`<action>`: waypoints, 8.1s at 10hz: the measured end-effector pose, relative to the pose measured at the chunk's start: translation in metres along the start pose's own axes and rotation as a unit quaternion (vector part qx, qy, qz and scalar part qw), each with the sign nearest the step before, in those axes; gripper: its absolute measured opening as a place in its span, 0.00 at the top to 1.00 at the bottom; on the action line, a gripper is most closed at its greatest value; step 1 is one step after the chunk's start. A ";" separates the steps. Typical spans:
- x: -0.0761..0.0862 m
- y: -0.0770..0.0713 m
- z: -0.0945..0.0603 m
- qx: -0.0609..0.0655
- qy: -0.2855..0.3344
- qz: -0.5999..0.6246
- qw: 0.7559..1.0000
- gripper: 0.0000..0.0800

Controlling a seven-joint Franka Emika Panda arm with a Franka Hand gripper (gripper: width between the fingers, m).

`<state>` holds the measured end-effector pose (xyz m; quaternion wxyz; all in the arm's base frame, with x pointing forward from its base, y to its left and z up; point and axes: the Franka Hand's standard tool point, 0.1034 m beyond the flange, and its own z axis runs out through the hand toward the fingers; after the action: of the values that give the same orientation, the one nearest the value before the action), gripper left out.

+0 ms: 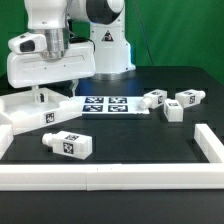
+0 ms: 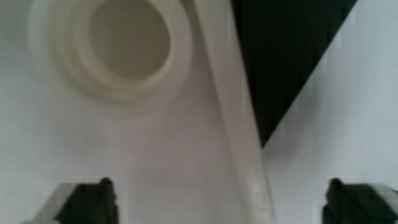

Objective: Assemble one leg

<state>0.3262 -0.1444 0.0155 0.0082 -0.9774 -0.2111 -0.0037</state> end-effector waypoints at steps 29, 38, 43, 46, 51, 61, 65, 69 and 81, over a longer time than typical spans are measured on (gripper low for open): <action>0.183 -0.118 -0.049 -0.053 0.052 -0.433 0.898 0.94; 0.223 -0.130 -0.025 -0.060 0.047 -0.576 0.814 0.94; 0.207 -0.113 -0.010 -0.050 0.035 -0.550 0.833 0.94; 0.214 -0.115 -0.006 -0.048 0.035 -0.547 0.835 0.94; 0.237 -0.113 -0.003 -0.052 0.040 -0.526 0.848 0.94; 0.245 -0.108 0.002 -0.047 0.031 -0.530 0.846 0.94; 0.245 -0.107 0.002 -0.047 0.031 -0.530 0.846 0.32; 0.241 -0.146 -0.045 -0.060 0.042 -0.449 0.890 0.19; 0.256 -0.171 -0.052 -0.050 0.089 -0.282 0.954 0.19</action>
Offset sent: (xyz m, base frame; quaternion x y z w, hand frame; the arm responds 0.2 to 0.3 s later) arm 0.0000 0.0000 0.0000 0.0000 0.0000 0.0000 1.0000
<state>0.4887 0.1162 0.0725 -0.0229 -0.8728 -0.4764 -0.1034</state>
